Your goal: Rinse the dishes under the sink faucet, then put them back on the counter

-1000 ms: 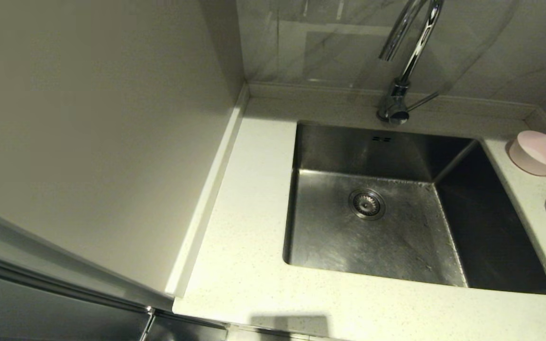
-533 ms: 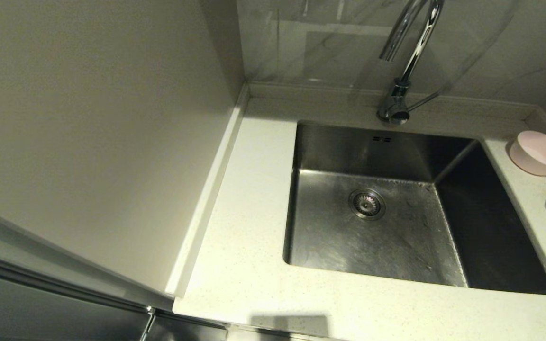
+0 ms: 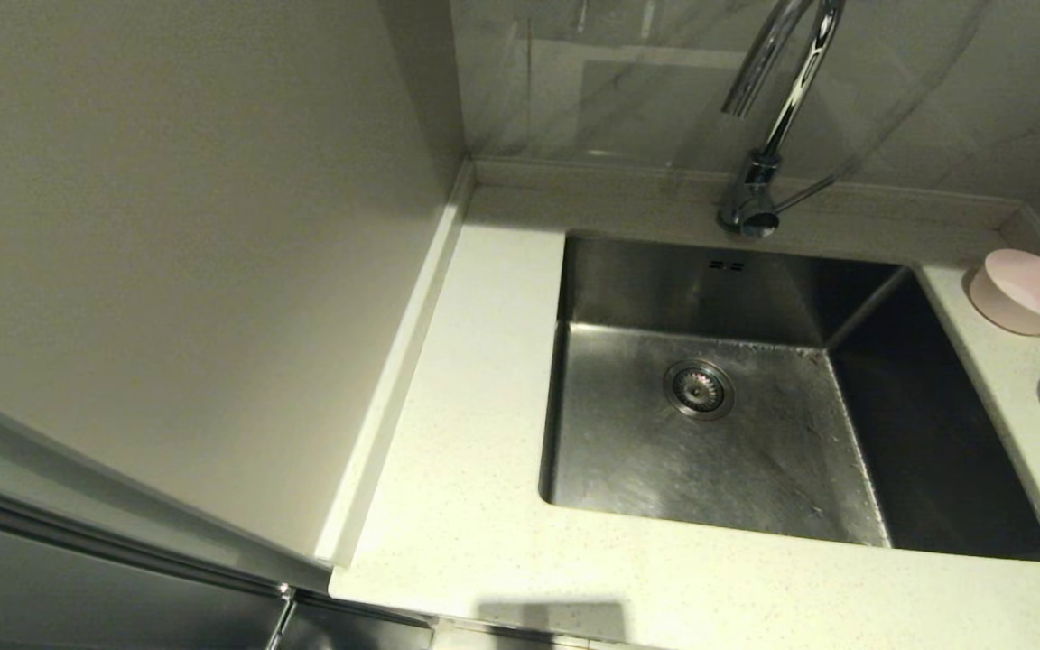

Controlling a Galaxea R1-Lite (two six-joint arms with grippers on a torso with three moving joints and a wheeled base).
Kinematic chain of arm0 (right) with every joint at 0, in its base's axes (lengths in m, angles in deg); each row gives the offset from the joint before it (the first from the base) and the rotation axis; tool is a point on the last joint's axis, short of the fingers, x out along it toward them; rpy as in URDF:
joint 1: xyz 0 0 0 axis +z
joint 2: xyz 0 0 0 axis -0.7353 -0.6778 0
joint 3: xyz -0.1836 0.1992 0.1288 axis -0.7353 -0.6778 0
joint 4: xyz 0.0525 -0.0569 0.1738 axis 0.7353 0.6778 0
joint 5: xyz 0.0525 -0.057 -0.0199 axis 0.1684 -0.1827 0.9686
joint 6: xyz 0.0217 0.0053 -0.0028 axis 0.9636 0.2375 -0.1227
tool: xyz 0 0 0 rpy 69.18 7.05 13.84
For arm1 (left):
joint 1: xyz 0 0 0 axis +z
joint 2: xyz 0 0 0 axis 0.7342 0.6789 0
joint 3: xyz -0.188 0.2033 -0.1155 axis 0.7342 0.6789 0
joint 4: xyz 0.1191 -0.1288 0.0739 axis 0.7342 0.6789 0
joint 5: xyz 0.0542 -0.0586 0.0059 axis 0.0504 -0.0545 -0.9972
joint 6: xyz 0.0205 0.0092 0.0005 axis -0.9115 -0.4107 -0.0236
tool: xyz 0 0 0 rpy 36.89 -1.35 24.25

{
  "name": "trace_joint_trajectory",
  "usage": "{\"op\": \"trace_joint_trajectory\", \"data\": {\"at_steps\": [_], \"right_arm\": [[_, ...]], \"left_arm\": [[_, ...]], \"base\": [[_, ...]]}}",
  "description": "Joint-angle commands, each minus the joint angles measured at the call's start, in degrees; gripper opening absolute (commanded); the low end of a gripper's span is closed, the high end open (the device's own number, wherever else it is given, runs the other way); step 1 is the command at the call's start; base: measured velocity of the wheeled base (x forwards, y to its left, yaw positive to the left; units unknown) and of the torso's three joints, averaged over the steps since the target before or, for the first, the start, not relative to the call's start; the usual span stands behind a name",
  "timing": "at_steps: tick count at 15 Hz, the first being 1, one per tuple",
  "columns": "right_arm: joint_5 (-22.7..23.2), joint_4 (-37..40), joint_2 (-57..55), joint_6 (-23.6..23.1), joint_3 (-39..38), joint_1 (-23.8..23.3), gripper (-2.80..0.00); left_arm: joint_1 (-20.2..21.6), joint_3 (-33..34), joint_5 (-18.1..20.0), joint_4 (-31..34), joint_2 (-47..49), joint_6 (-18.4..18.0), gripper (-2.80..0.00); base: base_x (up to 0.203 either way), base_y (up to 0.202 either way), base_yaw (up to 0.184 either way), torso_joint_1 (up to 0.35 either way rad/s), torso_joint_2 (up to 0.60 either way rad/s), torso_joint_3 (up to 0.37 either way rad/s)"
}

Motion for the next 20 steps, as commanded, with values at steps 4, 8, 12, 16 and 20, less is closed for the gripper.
{"op": "trace_joint_trajectory", "data": {"at_steps": [4, 8, 12, 16, 20], "right_arm": [[12.3, -3.1, 2.7, -0.3, -5.1, 0.1, -2.8], [13.6, -5.6, 2.6, 2.3, -6.4, 0.1, -2.8], [13.5, -7.2, 2.6, 4.7, -6.9, 0.1, -2.8], [17.3, -15.4, 2.6, 7.6, -10.2, 0.1, -2.8], [19.5, -14.4, 2.6, 10.1, -11.8, 0.1, -2.8]], "left_arm": [[0.0, 0.0, 0.0, 0.0, -0.1, 0.0, -2.8], [0.0, 0.0, 0.0, 0.0, -0.1, 0.0, -2.8], [0.0, 0.0, 0.0, 0.0, -0.1, 0.0, -2.8], [0.0, 0.0, 0.0, 0.0, -0.1, 0.0, -2.8], [0.0, 0.0, 0.0, 0.0, -0.1, 0.0, -2.8]], "base": [[0.0, 0.0, 0.0, 0.0, 0.0, 0.0], [0.0, 0.0, 0.0, 0.0, 0.0, 0.0], [0.0, 0.0, 0.0, 0.0, 0.0, 0.0], [0.0, 0.0, 0.0, 0.0, 0.0, 0.0], [0.0, 0.0, 0.0, 0.0, 0.0, 0.0]]}}
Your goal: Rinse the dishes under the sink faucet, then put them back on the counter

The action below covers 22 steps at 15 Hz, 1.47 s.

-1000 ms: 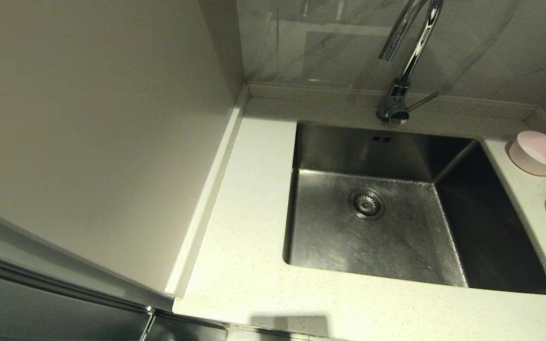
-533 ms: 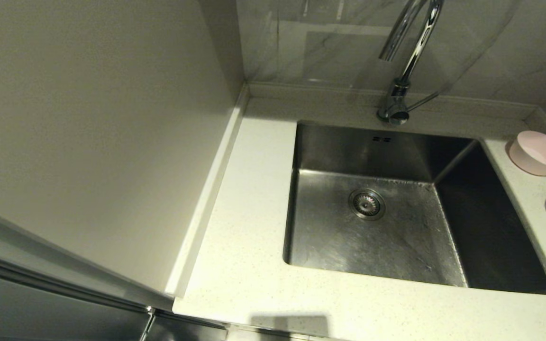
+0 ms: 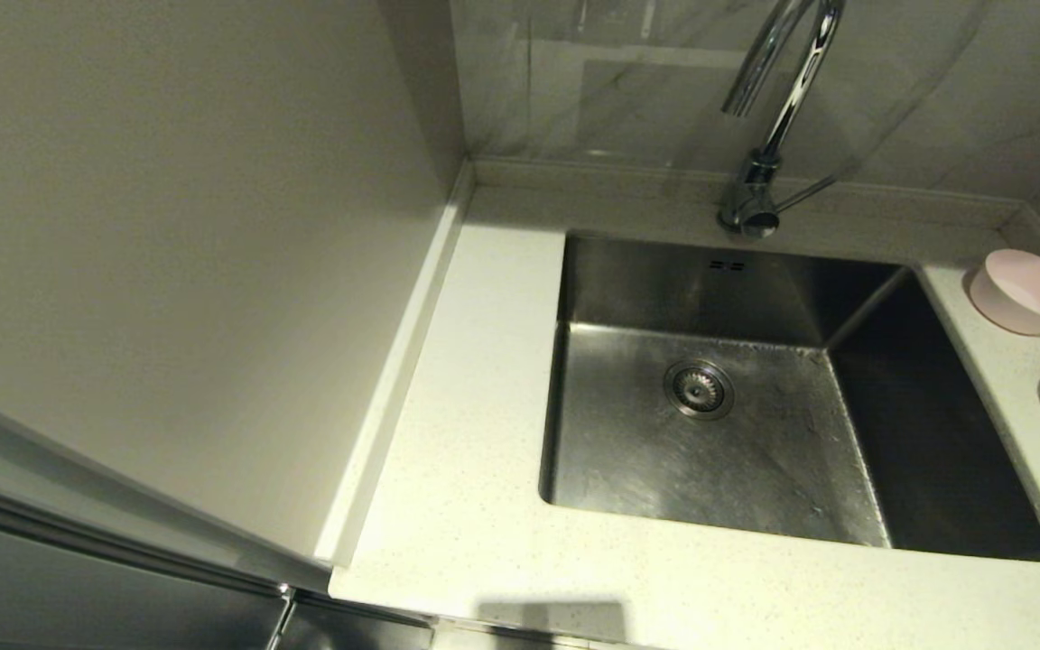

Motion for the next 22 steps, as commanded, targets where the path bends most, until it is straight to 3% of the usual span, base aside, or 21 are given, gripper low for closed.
{"op": "trace_joint_trajectory", "data": {"at_steps": [1, 22], "right_arm": [[-0.1, 0.1, -0.1, 0.4, -0.3, 0.0, -2.8], [-0.1, 0.1, -0.1, 0.7, -0.3, 0.0, -2.8]], "left_arm": [[0.0, 0.0, 0.0, 0.0, -0.1, 0.0, -2.8], [0.0, 0.0, 0.0, 0.0, -0.1, 0.0, -2.8]], "base": [[0.0, 0.0, 0.0, 0.0, 0.0, 0.0], [0.0, 0.0, 0.0, 0.0, 0.0, 0.0]]}}
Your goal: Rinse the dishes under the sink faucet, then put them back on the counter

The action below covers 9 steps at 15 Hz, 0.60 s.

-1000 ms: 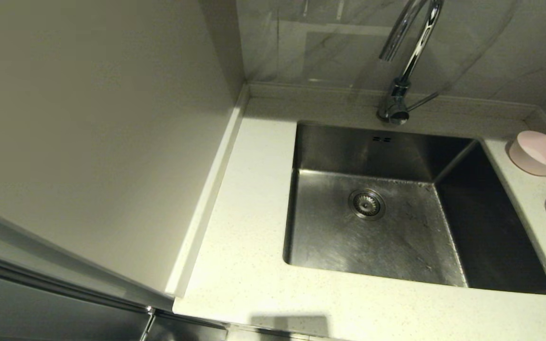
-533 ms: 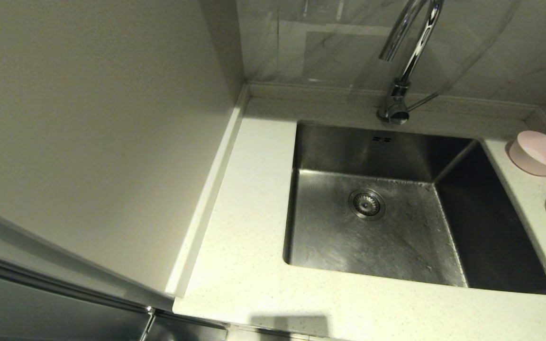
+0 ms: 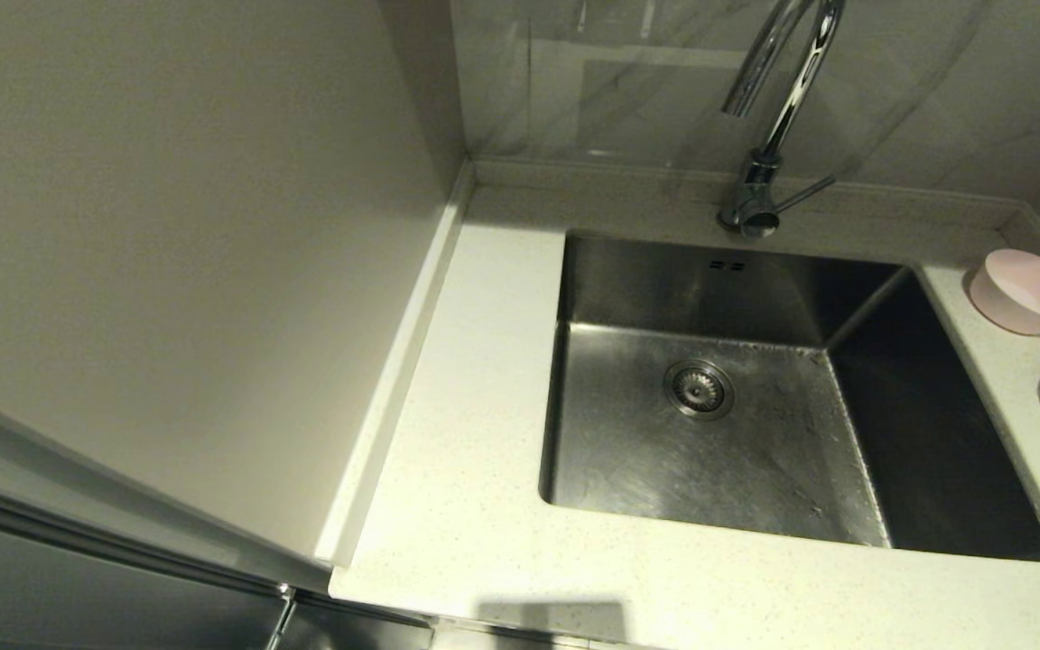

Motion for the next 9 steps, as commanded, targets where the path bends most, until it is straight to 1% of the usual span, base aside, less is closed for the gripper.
{"op": "trace_joint_trajectory", "data": {"at_steps": [1, 9], "right_arm": [[0.0, 0.0, -0.1, 0.0, 0.0, 0.0, -2.8], [0.0, 0.0, -0.1, 0.0, 0.0, 0.0, -2.8]], "left_arm": [[0.0, 0.0, 0.0, 0.0, -0.1, 0.0, -2.8], [0.0, 0.0, 0.0, 0.0, -0.1, 0.0, -2.8]], "base": [[0.0, 0.0, 0.0, 0.0, 0.0, 0.0], [0.0, 0.0, 0.0, 0.0, 0.0, 0.0]]}}
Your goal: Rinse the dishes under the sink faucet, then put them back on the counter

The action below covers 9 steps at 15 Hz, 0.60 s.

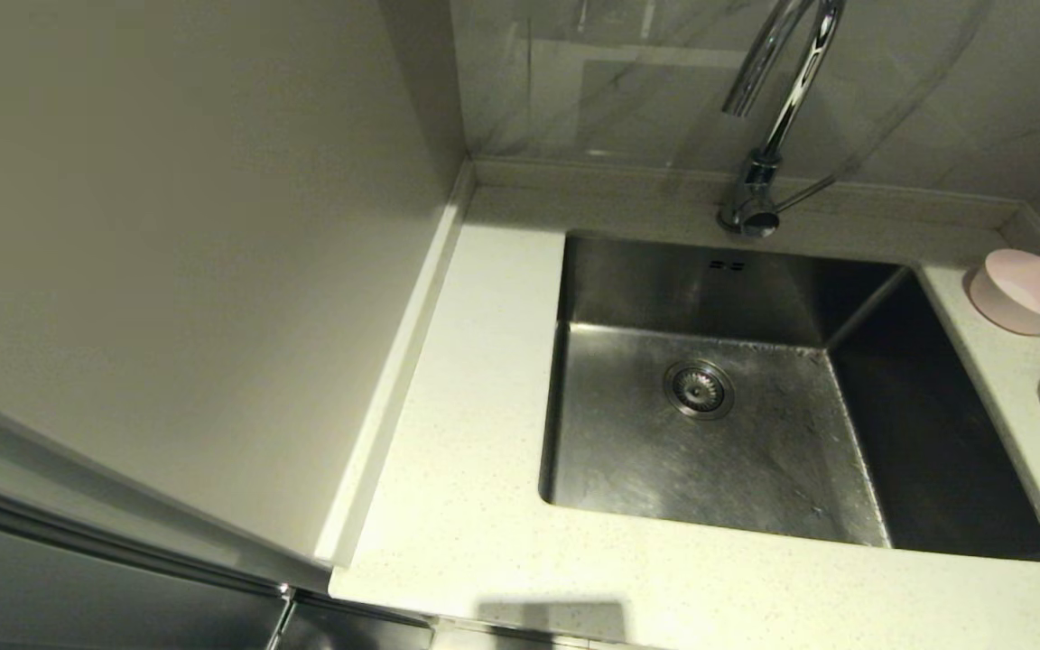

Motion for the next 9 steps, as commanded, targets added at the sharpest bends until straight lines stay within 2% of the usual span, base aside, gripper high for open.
{"op": "trace_joint_trajectory", "data": {"at_steps": [1, 9], "right_arm": [[0.0, 0.0, -0.1, 0.0, 0.0, 0.0, -2.8], [0.0, 0.0, -0.1, 0.0, 0.0, 0.0, -2.8]], "left_arm": [[0.0, 0.0, 0.0, 0.0, -0.1, 0.0, -2.8], [0.0, 0.0, 0.0, 0.0, -0.1, 0.0, -2.8]], "base": [[0.0, 0.0, 0.0, 0.0, 0.0, 0.0], [0.0, 0.0, 0.0, 0.0, 0.0, 0.0]]}}
